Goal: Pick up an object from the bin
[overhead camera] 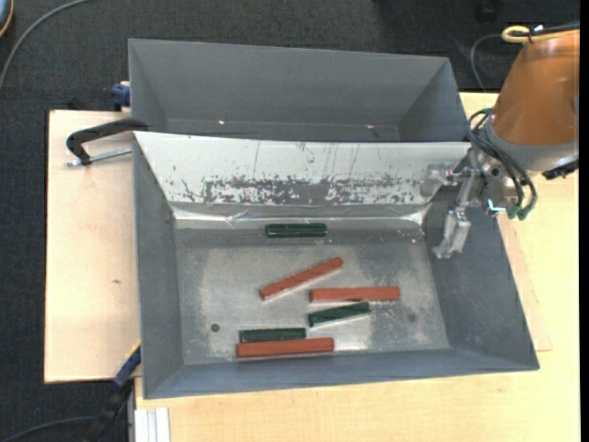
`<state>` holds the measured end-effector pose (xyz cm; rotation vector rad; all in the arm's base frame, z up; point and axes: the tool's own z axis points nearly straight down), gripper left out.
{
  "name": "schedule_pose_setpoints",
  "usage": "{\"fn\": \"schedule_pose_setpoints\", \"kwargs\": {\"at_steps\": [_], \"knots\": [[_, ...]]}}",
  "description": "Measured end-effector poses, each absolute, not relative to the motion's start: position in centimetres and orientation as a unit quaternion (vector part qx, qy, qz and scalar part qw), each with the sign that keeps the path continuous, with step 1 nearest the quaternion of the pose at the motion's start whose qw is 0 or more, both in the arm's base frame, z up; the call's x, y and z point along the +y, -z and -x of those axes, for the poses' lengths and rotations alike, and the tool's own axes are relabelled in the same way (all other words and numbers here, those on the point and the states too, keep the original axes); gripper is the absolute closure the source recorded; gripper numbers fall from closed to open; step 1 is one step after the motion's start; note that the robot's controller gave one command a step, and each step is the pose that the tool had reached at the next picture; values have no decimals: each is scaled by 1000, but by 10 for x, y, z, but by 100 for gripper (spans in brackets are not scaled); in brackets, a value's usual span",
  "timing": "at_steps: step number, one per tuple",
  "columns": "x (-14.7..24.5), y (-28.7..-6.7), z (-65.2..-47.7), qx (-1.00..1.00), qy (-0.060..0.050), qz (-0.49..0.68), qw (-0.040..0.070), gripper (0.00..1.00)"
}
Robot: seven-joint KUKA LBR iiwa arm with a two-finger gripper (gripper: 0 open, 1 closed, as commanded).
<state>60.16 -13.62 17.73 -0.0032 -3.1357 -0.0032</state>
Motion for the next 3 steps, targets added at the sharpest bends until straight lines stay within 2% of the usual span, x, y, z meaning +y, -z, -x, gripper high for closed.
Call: {"fn": "schedule_pose_setpoints", "kwargs": {"at_steps": [1, 2, 3], "knots": [[-78, -67, -567, -996, 2, -88, 3, 0], [-58, -71, -504, -993, 0, 122, 1, 0], [-14, -71, -499, -996, 1, 85, 0, 0]]}}
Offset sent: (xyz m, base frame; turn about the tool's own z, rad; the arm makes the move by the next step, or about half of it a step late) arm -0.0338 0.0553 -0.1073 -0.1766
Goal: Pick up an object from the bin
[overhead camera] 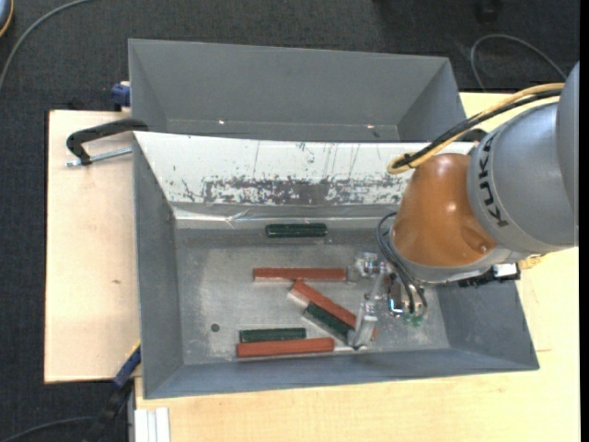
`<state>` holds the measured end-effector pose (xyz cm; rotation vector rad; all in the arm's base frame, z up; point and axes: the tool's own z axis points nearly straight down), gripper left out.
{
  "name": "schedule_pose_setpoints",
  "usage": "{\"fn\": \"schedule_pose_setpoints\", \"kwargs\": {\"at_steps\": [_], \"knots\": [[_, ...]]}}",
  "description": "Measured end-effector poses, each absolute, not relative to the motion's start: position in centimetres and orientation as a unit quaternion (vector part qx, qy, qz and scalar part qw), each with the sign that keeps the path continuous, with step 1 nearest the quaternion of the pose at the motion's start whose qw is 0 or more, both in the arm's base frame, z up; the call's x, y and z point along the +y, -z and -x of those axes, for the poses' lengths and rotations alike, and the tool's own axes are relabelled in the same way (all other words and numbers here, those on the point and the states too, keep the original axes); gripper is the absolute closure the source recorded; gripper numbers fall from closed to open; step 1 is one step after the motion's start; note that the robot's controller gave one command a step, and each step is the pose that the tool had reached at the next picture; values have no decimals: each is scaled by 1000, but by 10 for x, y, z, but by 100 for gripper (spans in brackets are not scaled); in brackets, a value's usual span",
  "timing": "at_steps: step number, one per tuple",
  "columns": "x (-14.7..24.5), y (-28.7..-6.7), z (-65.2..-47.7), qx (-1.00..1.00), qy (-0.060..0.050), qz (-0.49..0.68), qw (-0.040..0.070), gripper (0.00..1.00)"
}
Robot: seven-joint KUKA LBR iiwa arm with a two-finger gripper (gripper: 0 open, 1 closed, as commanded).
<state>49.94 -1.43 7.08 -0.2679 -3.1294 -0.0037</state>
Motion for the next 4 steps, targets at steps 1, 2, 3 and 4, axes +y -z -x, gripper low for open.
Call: {"fn": "schedule_pose_setpoints", "kwargs": {"at_steps": [1, 2, 3, 4], "knots": [[-16, -72, -500, -996, 0, 87, 0, 100], [-16, -71, -500, -996, 0, 87, -1, 0], [25, -73, -504, -997, 1, 82, -2, 0], [41, -71, -506, -998, 1, 68, -2, 0]]}}
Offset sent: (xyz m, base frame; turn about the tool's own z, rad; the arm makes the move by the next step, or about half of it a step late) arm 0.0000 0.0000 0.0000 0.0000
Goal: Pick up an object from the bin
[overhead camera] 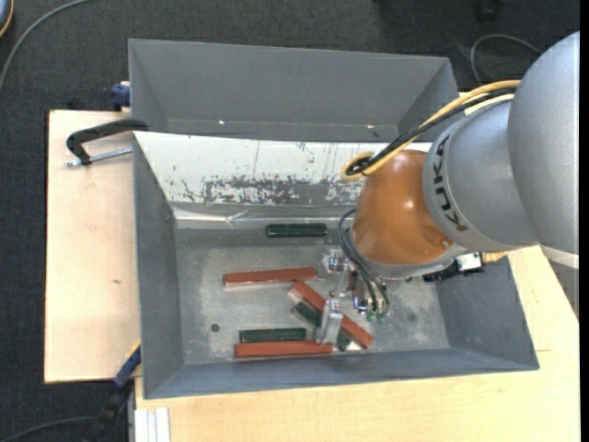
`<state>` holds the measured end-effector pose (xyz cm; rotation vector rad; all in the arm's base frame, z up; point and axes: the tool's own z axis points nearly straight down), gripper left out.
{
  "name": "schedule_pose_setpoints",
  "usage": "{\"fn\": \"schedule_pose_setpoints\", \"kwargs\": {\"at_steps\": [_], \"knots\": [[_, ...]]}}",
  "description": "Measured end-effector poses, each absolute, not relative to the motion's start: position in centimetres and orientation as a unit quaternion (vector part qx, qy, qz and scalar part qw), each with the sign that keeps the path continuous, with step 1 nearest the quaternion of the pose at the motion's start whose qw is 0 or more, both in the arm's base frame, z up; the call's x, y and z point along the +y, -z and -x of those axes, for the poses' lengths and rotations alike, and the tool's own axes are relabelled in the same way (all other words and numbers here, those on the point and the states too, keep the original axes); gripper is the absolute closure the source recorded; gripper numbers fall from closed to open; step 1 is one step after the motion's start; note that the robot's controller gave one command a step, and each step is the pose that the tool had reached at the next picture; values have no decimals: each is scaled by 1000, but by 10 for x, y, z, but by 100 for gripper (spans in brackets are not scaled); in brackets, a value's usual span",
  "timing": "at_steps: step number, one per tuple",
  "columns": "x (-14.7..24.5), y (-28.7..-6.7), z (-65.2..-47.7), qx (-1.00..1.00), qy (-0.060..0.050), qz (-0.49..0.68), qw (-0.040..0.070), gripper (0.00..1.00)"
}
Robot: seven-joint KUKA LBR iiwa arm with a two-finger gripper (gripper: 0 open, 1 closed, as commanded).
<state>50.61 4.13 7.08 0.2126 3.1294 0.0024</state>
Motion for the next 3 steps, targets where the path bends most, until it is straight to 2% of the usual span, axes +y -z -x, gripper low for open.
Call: {"fn": "schedule_pose_setpoints", "kwargs": {"at_steps": [1, 2, 3], "knots": [[41, -73, -507, 998, -1, -68, 3, 100], [41, -98, -509, 999, -1, -52, 4, 100], [41, -225, -518, 998, -1, -65, 7, 100]]}}
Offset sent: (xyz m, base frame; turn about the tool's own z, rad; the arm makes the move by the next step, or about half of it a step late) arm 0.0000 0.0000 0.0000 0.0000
